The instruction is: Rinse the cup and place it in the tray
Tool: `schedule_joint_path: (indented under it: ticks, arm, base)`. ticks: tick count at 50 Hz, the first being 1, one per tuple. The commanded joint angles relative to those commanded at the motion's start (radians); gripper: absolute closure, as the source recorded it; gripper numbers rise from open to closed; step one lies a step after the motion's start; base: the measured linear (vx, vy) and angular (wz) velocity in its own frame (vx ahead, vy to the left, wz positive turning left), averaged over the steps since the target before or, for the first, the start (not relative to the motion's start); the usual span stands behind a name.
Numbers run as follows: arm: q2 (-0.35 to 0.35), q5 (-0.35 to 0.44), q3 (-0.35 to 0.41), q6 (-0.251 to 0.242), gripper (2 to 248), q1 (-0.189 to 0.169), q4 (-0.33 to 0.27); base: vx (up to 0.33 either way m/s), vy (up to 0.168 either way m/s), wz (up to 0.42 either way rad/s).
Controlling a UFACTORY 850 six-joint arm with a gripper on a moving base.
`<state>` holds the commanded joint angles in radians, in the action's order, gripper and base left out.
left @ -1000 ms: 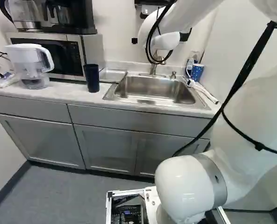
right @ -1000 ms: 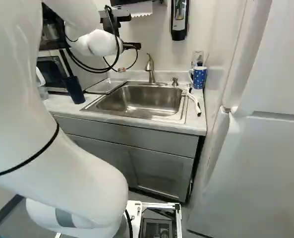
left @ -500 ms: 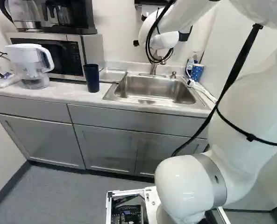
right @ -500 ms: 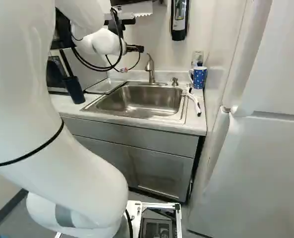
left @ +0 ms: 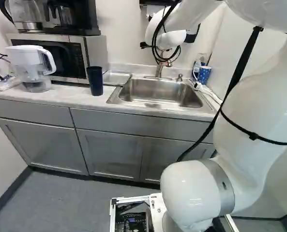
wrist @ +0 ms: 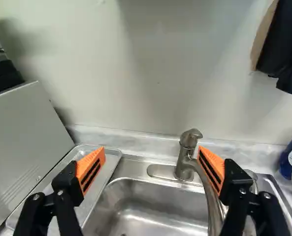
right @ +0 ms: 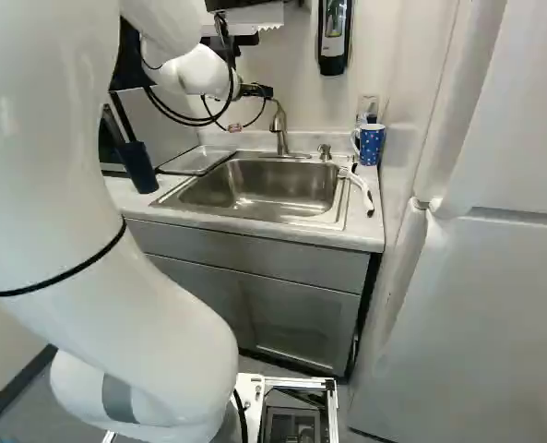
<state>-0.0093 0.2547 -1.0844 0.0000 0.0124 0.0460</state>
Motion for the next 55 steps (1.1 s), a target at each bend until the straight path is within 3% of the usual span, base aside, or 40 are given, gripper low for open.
schedule_joint_path:
  ticks: [21, 55]
  arm:
    - [-0.033, -0.087, -0.035, 0.0, 3, -0.022, 0.0]
    - [-0.122, -0.098, -0.128, 0.0, 3, -0.035, 0.0]
  base:
    - [0.0, 0.0, 0.0]
    - [0.0, 0.0, 0.0]
